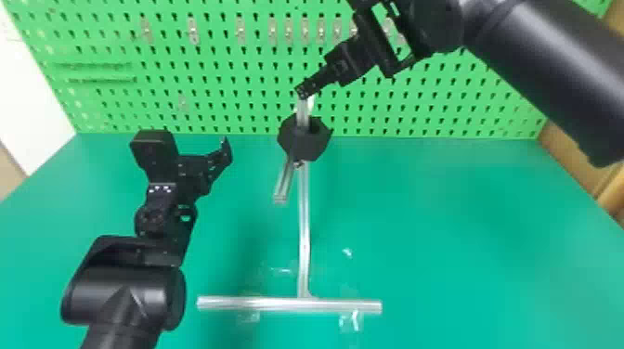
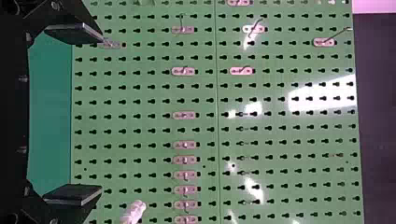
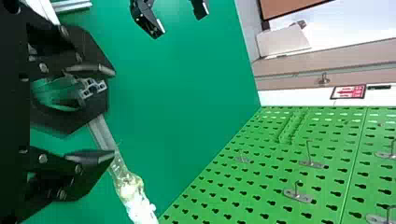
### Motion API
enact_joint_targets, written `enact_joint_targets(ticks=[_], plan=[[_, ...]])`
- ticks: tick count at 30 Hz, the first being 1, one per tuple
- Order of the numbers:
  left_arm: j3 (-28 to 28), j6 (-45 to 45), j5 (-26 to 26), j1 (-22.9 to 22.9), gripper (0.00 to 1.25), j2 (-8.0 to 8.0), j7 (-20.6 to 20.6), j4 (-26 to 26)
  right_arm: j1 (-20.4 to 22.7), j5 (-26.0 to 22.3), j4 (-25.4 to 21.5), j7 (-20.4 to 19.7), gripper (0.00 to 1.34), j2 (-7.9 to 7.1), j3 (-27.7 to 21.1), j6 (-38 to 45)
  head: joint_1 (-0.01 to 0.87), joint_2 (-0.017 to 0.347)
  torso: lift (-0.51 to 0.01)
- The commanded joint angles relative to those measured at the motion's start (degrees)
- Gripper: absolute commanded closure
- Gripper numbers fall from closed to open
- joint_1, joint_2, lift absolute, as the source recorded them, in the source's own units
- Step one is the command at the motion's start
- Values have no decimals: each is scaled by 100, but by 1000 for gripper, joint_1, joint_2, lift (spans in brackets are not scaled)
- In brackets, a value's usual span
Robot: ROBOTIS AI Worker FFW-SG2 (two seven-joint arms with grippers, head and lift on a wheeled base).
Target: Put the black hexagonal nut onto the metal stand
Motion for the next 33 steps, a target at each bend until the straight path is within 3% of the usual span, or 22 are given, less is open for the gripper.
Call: enact_joint_targets(ticks=[1,24,29,33], plan=[[0,0,0,0,147,8,0,0,-2,-12,-1,0,25,-4,-16,-2,693,81,-1],[0,0,18,0,148,17,0,0,15,-20,17,0,-1,-12,-95,-11,693,81,-1],[0,0,26,9,150,25,0,0,86,138,-186,9,-1,-30,-578,191,693,81,-1],[18,-9,53,35,151,34,0,-9,332,516,-766,18,-1,-74,-1228,402,693,81,-1]])
